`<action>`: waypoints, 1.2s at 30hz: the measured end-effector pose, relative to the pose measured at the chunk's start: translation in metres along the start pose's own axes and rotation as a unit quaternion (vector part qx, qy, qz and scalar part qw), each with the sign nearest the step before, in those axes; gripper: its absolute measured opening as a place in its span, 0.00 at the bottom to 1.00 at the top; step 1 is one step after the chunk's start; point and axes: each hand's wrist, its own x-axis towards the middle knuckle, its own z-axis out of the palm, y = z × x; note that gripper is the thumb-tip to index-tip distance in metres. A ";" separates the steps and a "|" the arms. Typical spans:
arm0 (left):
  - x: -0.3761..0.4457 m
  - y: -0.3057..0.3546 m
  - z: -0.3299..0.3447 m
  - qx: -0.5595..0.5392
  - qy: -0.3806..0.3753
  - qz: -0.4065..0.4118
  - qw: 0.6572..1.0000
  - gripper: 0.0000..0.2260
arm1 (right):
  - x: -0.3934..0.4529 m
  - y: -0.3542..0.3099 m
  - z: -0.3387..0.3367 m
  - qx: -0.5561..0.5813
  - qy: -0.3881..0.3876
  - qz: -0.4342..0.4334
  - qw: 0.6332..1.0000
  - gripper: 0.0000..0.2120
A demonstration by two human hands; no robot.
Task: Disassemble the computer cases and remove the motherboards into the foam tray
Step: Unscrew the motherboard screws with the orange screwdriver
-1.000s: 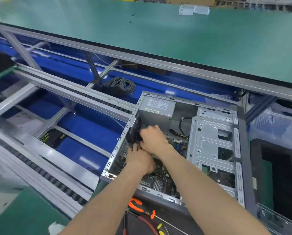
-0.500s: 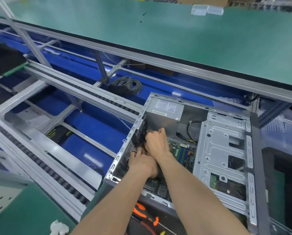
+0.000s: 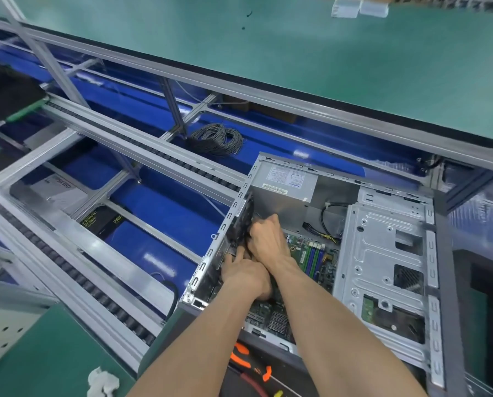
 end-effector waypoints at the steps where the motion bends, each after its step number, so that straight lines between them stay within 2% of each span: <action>1: 0.000 0.000 0.000 0.001 0.002 0.001 1.000 0.28 | 0.000 -0.002 -0.001 0.002 0.001 0.000 1.000 0.08; 7: -0.001 -0.002 0.001 -0.002 0.001 0.004 1.000 0.28 | -0.001 -0.004 -0.001 0.103 0.039 0.068 0.992 0.06; 14: -0.002 -0.003 -0.002 -0.004 0.001 0.004 1.000 0.31 | 0.000 -0.011 -0.002 0.103 0.022 0.082 0.991 0.05; 18: -0.004 -0.003 0.000 -0.011 -0.009 0.005 1.000 0.30 | -0.005 -0.008 -0.001 0.135 0.026 0.103 0.985 0.08; 24: -0.004 -0.004 -0.002 0.002 0.000 0.009 1.000 0.30 | -0.001 -0.014 -0.010 0.120 0.010 0.078 0.990 0.08; 29: -0.005 -0.003 -0.001 -0.001 0.014 0.010 1.000 0.27 | -0.006 -0.008 -0.010 0.123 0.036 0.100 0.987 0.09; 33: -0.006 -0.004 -0.004 0.004 0.015 0.012 1.000 0.27 | -0.003 -0.013 -0.016 0.089 -0.003 0.070 0.994 0.10; 36: -0.006 -0.004 -0.002 0.006 0.022 0.012 1.000 0.26 | -0.003 -0.009 -0.016 0.090 0.002 0.074 0.993 0.07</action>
